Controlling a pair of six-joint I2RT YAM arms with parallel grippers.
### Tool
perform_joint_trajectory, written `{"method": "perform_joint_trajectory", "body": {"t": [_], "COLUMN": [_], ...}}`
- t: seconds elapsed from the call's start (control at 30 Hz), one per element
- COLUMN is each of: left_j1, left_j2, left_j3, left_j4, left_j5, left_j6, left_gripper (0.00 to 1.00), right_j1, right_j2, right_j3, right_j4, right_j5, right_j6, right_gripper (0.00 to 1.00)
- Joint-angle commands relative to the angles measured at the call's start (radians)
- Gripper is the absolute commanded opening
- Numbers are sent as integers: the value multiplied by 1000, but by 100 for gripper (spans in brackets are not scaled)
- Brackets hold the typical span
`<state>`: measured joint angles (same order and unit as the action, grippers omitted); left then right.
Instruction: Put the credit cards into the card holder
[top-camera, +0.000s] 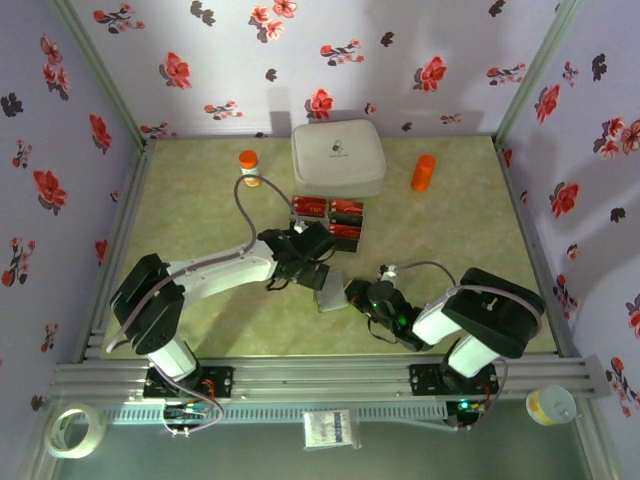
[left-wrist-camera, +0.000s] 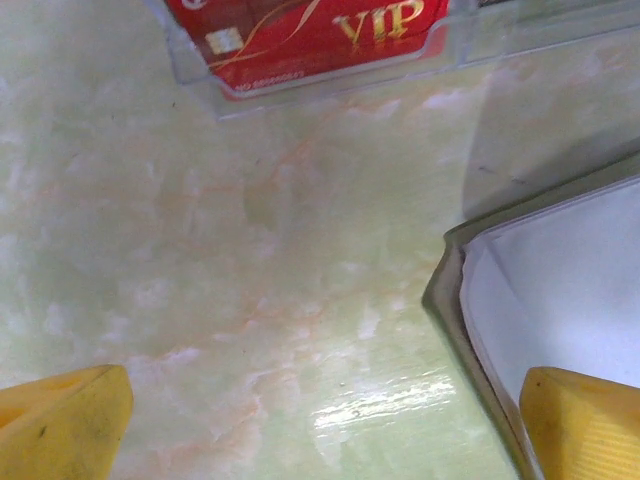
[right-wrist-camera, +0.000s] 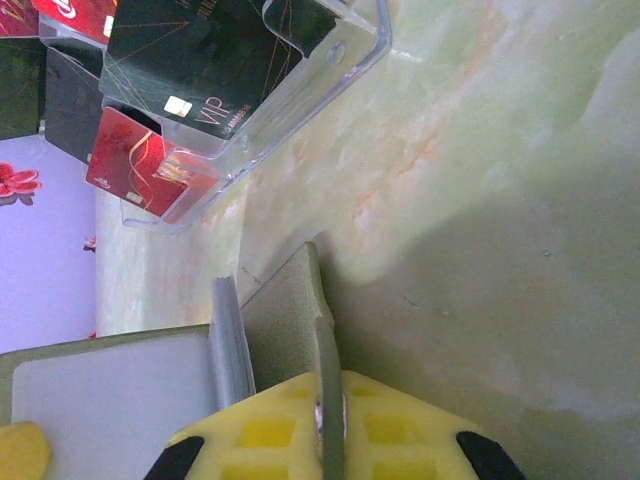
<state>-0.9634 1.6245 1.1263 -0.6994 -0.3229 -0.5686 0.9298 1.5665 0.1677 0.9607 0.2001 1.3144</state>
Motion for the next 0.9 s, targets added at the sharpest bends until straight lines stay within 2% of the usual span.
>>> {"method": "perform_joint_trajectory", "body": {"t": [0.0, 0.27, 0.53, 0.73, 0.87], "left_j1": [11, 22, 26, 28, 29], "left_j2": [-30, -24, -36, -40, -40], "left_j3": [-52, -158, -187, -181, -174], "left_j4": [29, 125, 163, 169, 164], "left_j5": [-28, -55, -86, -93, -95], "left_j6": [-2, 13, 25, 34, 41], "left_gripper": [100, 100, 100, 100, 100], "right_j1": [8, 17, 21, 20, 18], "right_j2": [22, 25, 20, -84, -276], "right_j3": [-14, -11, -14, -15, 6], "right_j4": [-8, -11, -15, -102, -331], "right_j5": [52, 56, 56, 53, 71], "right_j6": [19, 25, 27, 11, -34], "right_gripper": [0, 0, 0, 22, 32]}}
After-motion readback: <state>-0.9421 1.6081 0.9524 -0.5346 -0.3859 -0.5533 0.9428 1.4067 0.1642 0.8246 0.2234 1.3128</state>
